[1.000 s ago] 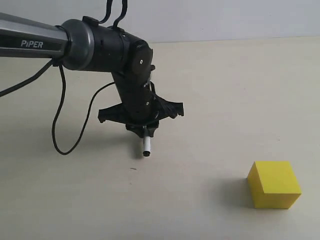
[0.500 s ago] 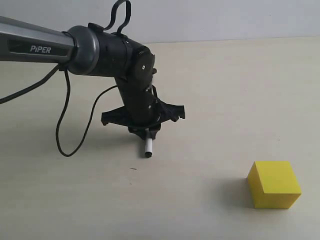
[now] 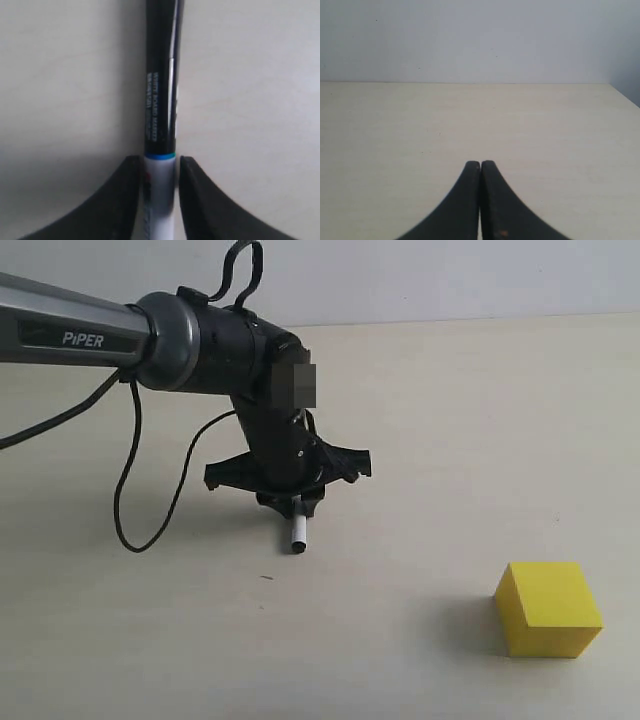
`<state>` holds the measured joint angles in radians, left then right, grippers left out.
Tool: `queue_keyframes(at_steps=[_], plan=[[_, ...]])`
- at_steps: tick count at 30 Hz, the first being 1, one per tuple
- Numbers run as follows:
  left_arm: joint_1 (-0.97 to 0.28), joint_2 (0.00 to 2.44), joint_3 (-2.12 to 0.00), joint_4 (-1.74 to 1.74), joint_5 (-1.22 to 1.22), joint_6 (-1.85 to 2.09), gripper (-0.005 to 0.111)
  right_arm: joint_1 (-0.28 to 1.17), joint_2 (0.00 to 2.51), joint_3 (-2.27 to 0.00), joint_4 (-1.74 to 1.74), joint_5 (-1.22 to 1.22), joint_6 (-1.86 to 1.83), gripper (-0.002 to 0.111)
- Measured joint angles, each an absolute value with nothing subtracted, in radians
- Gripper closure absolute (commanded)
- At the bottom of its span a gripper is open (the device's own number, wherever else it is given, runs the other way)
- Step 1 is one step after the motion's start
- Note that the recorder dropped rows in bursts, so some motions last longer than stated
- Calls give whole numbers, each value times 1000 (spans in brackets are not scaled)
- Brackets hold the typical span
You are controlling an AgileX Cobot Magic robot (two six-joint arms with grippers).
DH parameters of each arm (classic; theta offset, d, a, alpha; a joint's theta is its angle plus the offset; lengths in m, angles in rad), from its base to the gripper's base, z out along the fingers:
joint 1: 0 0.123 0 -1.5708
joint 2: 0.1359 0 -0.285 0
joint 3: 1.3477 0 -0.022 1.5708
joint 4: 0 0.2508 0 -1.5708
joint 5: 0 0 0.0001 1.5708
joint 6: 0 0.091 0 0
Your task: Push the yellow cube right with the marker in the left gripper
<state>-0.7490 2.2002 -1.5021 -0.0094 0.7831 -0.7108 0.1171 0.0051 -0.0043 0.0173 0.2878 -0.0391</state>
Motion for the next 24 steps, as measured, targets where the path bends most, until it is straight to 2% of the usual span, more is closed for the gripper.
queue_keyframes(at_steps=[2,7,9,11,15,24], plan=[[-749,2200,-1502,-9,779,-699,47,117,5,-4,17,288,-39,108],[-749,2200,-1502,0,777,-611,48,117,5,-4,17,288,-39,108],[-749,2196,-1502,30,777,-605,59,117,5,-4,17,288,-39,108],[-749,2171,-1502,57,777,-603,78,117,5,-4,17,288,-39,108],[-749,2111,-1502,64,775,-601,107,117,5,-4,17,288,-39,108],[-749,2012,-1485,70,738,-500,107,117,5,-4,17,288,-39,108]])
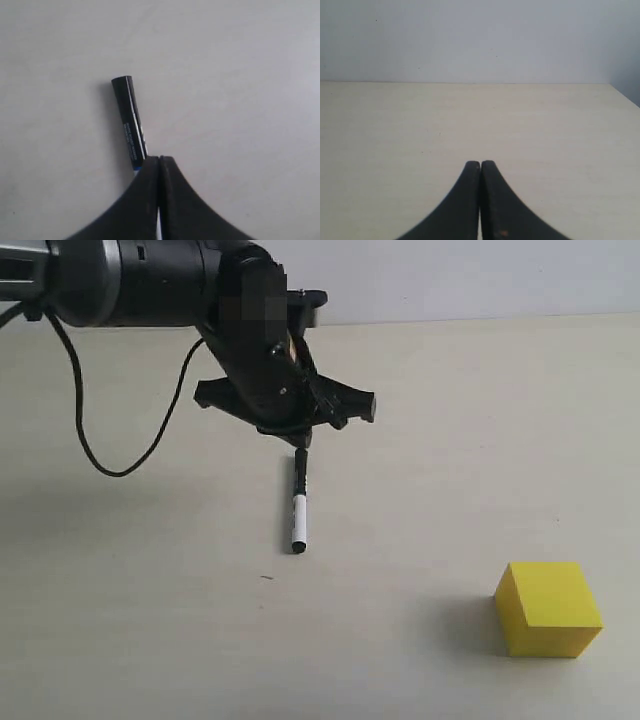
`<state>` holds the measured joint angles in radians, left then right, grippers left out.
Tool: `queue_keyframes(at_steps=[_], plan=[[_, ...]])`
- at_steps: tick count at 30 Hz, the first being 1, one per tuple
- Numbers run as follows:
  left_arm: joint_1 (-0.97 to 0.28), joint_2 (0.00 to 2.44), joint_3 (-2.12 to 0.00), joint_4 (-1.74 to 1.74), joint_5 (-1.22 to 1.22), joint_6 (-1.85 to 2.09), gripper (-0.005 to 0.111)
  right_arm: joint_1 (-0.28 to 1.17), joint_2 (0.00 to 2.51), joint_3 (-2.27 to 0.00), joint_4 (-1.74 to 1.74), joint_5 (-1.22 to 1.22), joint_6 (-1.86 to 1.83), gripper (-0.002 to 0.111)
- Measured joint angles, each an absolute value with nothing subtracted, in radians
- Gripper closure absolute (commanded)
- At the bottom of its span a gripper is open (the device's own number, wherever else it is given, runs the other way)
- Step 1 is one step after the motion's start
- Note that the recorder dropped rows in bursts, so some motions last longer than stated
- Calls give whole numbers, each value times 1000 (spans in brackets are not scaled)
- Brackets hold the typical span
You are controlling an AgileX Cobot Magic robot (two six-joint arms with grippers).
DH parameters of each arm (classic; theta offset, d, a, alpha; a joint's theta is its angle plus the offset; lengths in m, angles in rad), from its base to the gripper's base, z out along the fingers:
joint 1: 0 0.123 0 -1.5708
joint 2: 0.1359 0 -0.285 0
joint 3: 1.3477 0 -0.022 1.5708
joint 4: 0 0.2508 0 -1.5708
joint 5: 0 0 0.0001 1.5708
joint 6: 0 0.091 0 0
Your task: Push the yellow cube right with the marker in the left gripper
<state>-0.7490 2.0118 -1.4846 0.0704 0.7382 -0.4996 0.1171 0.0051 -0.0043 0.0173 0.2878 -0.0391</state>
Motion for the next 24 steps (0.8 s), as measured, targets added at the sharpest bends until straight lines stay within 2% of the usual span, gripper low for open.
queue_keyframes(at_steps=[4,10,24], plan=[[-771,1948,-1378,119,577,-482,107,117,5,-4,17,288,-39,108],[-796,1804,-1104,167,222,-474,107,117,5,-4,17,288,-39,108],[-796,1253,-404,244,-499,-328,107,117,5,-4,17,288,-39,108]])
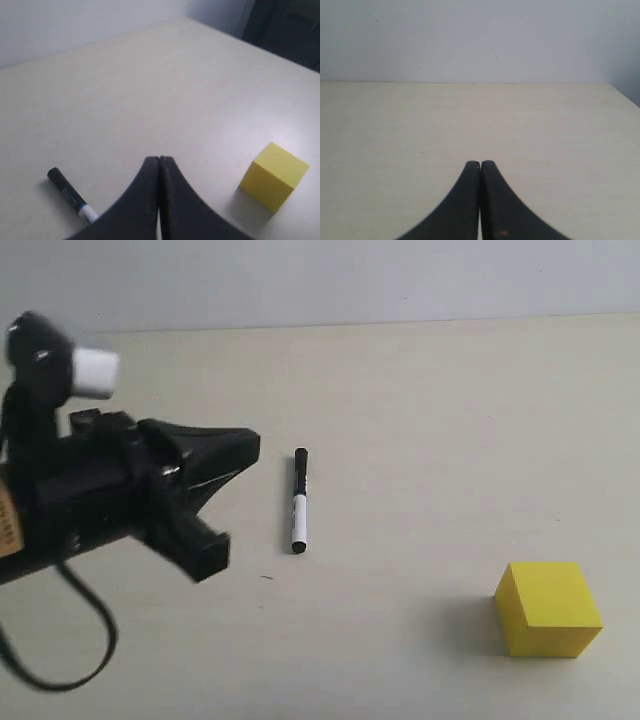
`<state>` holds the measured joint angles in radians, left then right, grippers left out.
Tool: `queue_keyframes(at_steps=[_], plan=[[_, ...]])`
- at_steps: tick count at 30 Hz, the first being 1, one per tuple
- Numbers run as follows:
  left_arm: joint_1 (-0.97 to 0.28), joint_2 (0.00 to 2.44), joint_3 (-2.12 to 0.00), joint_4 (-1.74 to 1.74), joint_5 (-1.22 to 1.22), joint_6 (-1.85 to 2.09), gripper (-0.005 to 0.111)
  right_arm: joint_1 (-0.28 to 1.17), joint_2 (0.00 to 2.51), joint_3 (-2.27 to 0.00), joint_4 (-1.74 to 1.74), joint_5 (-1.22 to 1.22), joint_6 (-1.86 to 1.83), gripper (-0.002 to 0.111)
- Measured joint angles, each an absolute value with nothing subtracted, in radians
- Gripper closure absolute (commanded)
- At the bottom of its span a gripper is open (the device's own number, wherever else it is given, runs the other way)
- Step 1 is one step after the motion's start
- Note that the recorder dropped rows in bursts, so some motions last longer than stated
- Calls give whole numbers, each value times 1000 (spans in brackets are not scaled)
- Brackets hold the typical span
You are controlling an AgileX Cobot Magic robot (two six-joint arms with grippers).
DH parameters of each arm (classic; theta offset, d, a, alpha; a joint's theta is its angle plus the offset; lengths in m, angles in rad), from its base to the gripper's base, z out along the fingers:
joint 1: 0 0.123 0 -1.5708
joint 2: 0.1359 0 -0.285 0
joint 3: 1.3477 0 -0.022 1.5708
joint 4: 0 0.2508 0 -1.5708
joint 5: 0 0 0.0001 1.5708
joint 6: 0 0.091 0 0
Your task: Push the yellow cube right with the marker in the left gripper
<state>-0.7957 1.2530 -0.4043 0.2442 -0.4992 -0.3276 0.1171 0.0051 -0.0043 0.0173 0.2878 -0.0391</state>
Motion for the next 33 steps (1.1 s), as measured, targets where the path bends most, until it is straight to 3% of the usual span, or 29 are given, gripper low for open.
queue_keyframes(at_steps=[10,33], plan=[[-796,962,-115,248,-658,-272,107,117,5,-4,17,288,-39,108],[-796,890,-102,248,-524,-272,107,117,5,-4,17,288,-39,108]])
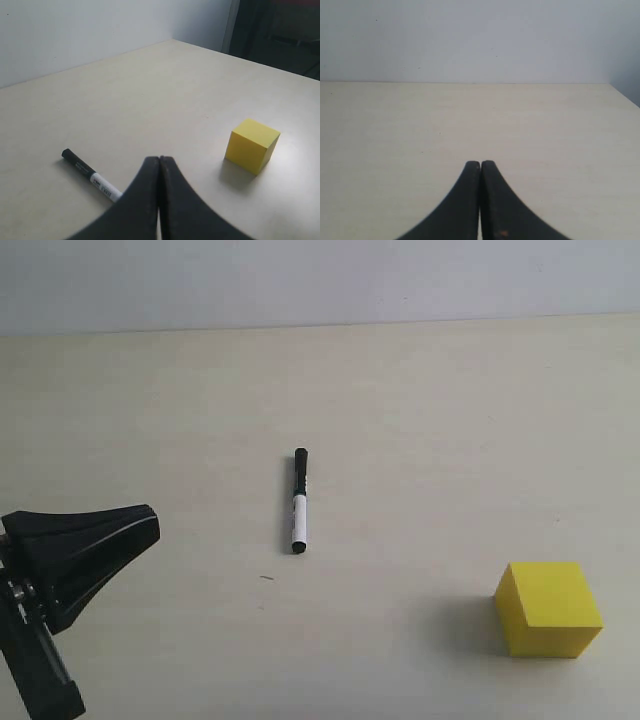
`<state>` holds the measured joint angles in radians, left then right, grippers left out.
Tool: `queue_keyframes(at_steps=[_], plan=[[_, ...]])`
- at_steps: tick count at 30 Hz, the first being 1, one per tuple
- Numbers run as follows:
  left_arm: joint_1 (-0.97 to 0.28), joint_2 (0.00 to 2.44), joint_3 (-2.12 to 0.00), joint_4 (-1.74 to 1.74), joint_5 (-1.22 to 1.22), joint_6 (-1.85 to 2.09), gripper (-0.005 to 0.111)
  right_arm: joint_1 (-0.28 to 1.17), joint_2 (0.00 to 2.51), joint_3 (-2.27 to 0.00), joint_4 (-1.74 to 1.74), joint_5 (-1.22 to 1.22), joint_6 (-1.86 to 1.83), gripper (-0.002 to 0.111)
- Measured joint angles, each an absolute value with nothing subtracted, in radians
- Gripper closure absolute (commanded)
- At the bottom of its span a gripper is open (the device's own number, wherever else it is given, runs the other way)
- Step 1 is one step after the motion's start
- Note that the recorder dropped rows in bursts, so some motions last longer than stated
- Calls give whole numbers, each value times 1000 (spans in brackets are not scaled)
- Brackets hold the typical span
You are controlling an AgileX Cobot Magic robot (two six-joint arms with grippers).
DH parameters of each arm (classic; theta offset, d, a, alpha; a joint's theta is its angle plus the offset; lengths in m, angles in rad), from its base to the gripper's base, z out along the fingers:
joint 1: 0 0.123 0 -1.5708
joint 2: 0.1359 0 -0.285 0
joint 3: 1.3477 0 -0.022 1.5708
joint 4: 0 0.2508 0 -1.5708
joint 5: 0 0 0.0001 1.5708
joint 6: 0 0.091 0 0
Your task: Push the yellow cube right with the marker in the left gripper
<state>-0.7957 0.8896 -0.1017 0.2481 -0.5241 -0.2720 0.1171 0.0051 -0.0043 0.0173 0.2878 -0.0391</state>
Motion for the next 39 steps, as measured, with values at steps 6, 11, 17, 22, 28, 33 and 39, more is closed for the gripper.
queue_keyframes(at_steps=[6,11,17,22,28,33,39], plan=[[-796,890,-102,248,-524,-272,107,117,5,-4,17,288,-39,108],[-796,890,-102,248,-523,-272,107,117,5,-4,17,288,-39,108],[-796,890,-102,248,-523,-272,107,117,5,-4,17,288,-39,108],[-796,890,-102,248,-520,-271,107,117,5,-4,17,288,-39,108],[-753,863,-102,252,-469,-281,107,117,5,-4,17,288,-39,108],[-480,696,-99,252,-307,-369,107,117,5,-4,17,288,-37,108],[-262,448,-99,252,40,-375,107,117,5,-4,17,288,-34,108]])
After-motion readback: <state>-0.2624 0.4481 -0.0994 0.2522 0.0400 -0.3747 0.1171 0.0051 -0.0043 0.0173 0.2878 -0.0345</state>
